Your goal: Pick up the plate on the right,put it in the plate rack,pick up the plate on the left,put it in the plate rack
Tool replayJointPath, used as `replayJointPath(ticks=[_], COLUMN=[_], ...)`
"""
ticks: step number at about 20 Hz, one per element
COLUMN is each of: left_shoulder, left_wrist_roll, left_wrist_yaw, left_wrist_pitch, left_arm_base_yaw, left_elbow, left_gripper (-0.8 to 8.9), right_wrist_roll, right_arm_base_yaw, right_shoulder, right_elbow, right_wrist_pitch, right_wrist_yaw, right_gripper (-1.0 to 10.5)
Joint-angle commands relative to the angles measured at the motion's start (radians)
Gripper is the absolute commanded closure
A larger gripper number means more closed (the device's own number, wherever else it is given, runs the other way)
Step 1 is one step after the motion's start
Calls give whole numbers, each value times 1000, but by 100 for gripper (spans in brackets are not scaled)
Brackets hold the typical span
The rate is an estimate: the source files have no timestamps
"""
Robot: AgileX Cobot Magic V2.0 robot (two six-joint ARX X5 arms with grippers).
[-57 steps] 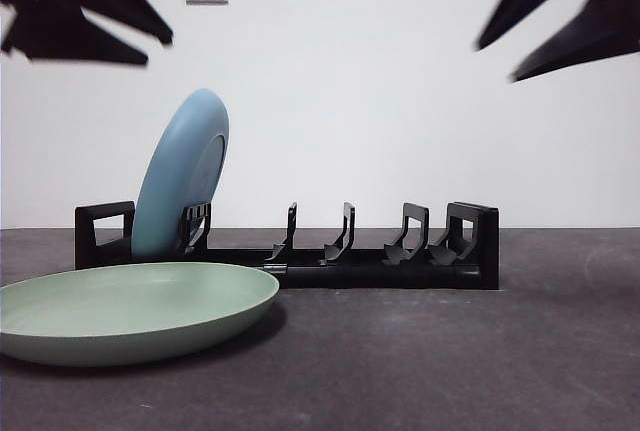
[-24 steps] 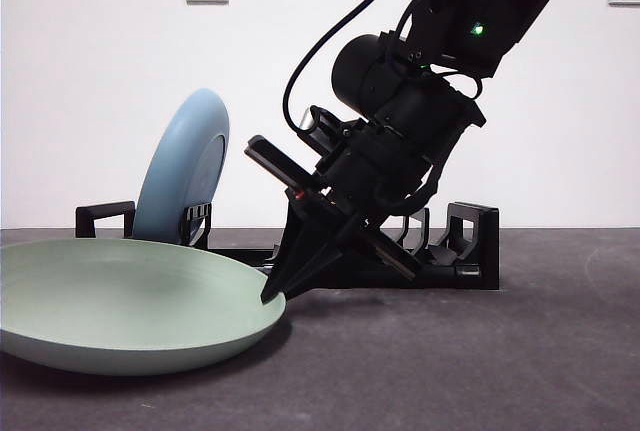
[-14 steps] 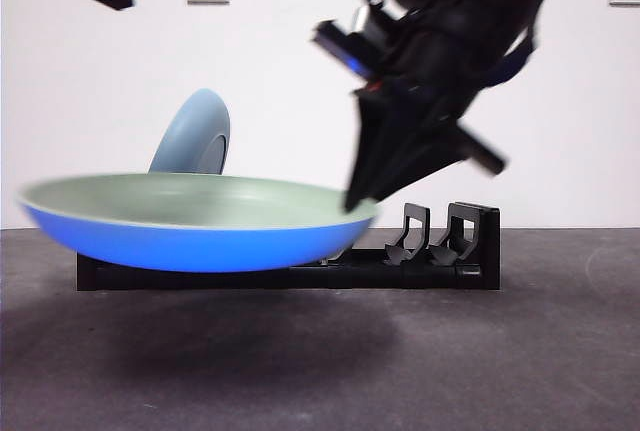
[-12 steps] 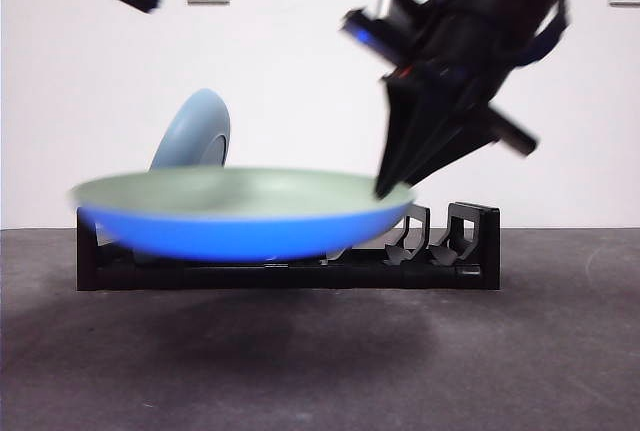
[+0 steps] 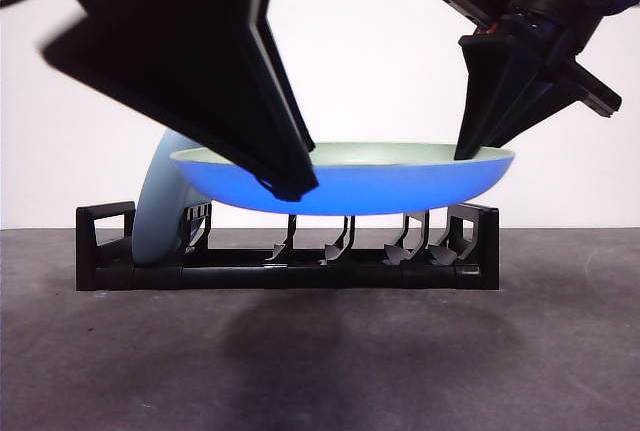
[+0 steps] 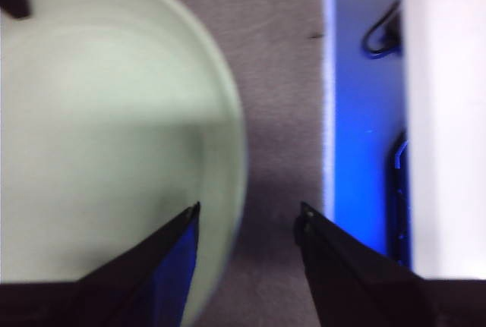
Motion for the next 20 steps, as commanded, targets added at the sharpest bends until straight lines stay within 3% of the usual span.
replayJointPath(ticks=[1,8,10,11,14,20], left_shoulder=[23,98,98,98,98,98], left_wrist_roll=[27,45,47,47,48,46], left_wrist_yaw=[-6,-5,-5,-6,-79,-77], left_wrist_pitch=[23,73,84,90,98,108], left_arm_base_yaw=[-2,2,2,2,2,1], left_elbow=[3,3,3,3,3,3], left_gripper=[594,608,804,820,822,822], right_wrist_roll=[-16,-20,-23,-23,-23,-23], right_arm_base_yaw=[1,1,0,0,0,-3], right_shoulder=[-6,-23,-30,-33,-37,-66], right_elbow=[2,2,2,2,2,1], right_wrist_pitch=[-3,-11,-15,-15,-17,-20], right_wrist_yaw=[-10,-11,-11,-11,-11,-2], right_gripper=[958,958,958,958,958,927])
